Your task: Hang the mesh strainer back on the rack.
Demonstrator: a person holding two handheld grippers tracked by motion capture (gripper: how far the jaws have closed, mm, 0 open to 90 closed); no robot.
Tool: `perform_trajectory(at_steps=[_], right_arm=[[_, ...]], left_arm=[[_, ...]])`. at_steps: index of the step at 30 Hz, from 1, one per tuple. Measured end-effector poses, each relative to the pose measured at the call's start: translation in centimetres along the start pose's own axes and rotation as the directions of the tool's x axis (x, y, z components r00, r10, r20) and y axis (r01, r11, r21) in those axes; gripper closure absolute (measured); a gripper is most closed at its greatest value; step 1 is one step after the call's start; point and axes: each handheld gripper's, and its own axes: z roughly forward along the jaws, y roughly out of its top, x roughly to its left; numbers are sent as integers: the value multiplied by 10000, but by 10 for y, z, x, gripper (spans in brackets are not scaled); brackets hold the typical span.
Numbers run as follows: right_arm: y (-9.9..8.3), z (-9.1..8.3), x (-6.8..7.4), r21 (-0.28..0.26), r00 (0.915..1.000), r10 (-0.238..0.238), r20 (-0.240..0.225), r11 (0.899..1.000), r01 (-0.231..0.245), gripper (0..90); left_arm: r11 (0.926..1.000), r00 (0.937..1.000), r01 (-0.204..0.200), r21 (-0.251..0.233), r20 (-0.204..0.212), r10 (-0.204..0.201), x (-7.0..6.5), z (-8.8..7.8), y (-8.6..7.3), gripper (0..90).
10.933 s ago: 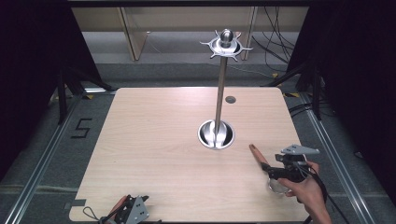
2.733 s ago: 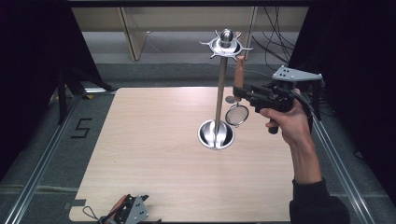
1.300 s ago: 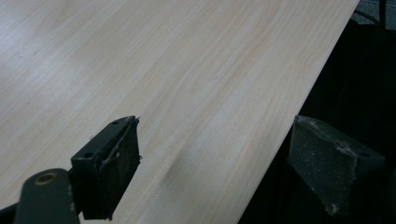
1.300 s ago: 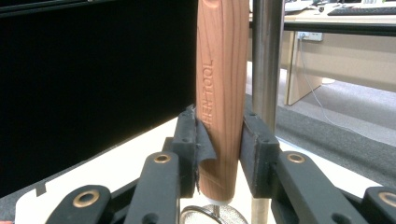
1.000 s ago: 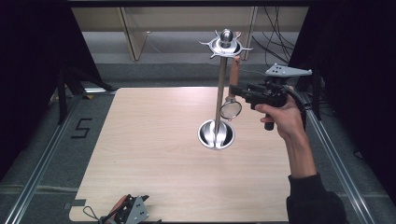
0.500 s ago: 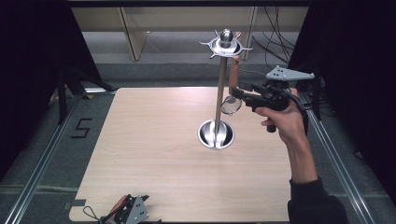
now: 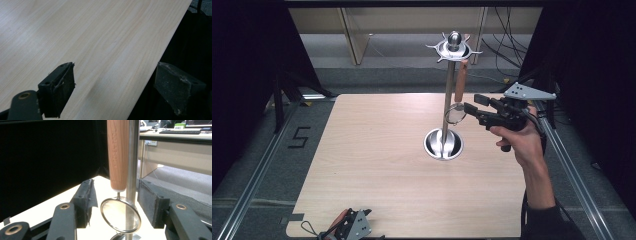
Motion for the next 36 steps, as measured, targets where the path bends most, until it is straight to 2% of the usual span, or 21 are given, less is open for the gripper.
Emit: perform_trajectory(at_steps=[2, 5, 6, 7, 8, 9, 10, 11, 13, 14, 15, 16, 18, 26, 28, 31, 32, 33, 34, 35, 36], right_arm=[[-4, -1, 1, -31, 9998, 178, 40, 9998, -178, 471], [-8, -2, 0, -7, 9997, 200, 103, 9998, -200, 458], [-10, -4, 2, 118, 9990, 453, 39, 9989, -454, 457], [-12, -4, 2, 9, 9992, 412, 10, 9992, -412, 455], [-13, -5, 1, -86, 9999, 155, 52, 9998, -155, 454], [-16, -5, 1, -246, 9998, 182, 44, 9995, -180, 458], [-17, -6, 2, -172, 9989, 458, 42, 9988, -457, 456], [-18, -6, 1, 2, 9990, 446, 33, 9990, -446, 452], [-19, -7, 0, -21, 9986, 523, 52, 9986, -523, 450], [-20, -7, 0, -134, 9990, 427, 107, 9990, -426, 448], [-19, -8, 0, 8, 9982, 602, 35, 9982, -602, 449], [-19, -9, -1, -59, 9989, 450, 156, 9990, -449, 447], [-19, -11, 0, 17, 9981, 607, 106, 9982, -608, 441], [-26, -12, -3, 169, 9983, 432, 393, 9989, -438, 401], [-27, -13, -4, 384, 9978, 553, 364, 9977, -567, 395], [-31, -13, -6, 332, 9985, 376, 394, 9987, -389, 383], [-31, -15, -4, 561, 9969, 715, 326, 9957, -732, 377], [-33, -15, -5, 616, 9983, 520, 274, 9967, -536, 375], [-34, -15, -5, 557, 9982, 485, 366, 9972, -505, 374], [-35, -17, -4, 725, 9971, 675, 338, 9949, -698, 372], [-37, -17, -4, 722, 9978, 569, 352, 9956, -593, 371]], left_arm=[[9999, 9999, 105, -15, -48, -105, -1, 0, 0, 156], [10000, 9999, 89, 10, -71, -89, 0, 0, 0, 156], [10000, 9999, 80, 18, -65, -80, 0, 0, 0, 156], [10000, 10000, 83, 16, -53, -83, 0, 1, 0, 156], [10000, 10000, 88, 18, -46, -88, -1, 1, 0, 156], [9999, 10000, -32, 148, -67, 33, 0, 0, 0, 156], [9998, 9999, -86, 157, -120, 88, 0, 0, 0, 156], [10000, 9999, -51, 56, -109, 51, 0, 0, 0, 156], [9998, 9997, -156, 132, -178, 158, 0, -1, 1, 156], [10000, 9999, -33, -45, -100, 32, 0, 0, 0, 156], [10000, 9999, -71, -43, -99, 70, 0, 0, 0, 156], [10000, 10000, -18, -92, -88, 17, 0, 0, 0, 156], [9999, 10000, -68, -75, -70, 67, -1, 0, 0, 156], [9998, 10000, 68, -190, -30, -68, -2, 0, 0, 156], [9998, 10000, 48, -180, -26, -48, -2, 0, 0, 156], [9998, 10000, 63, -192, -43, -63, -2, 0, 0, 156], [9998, 10000, 49, -191, -36, -49, -2, 0, 0, 156], [9998, 10000, 41, -186, -21, -41, -2, 0, 0, 156], [9998, 10000, 44, -183, -30, -44, -2, 0, 0, 156], [9998, 10000, 48, -186, -41, -49, -2, 0, 0, 156], [9998, 10000, 45, -187, -33, -46, -2, 0, 0, 156]])
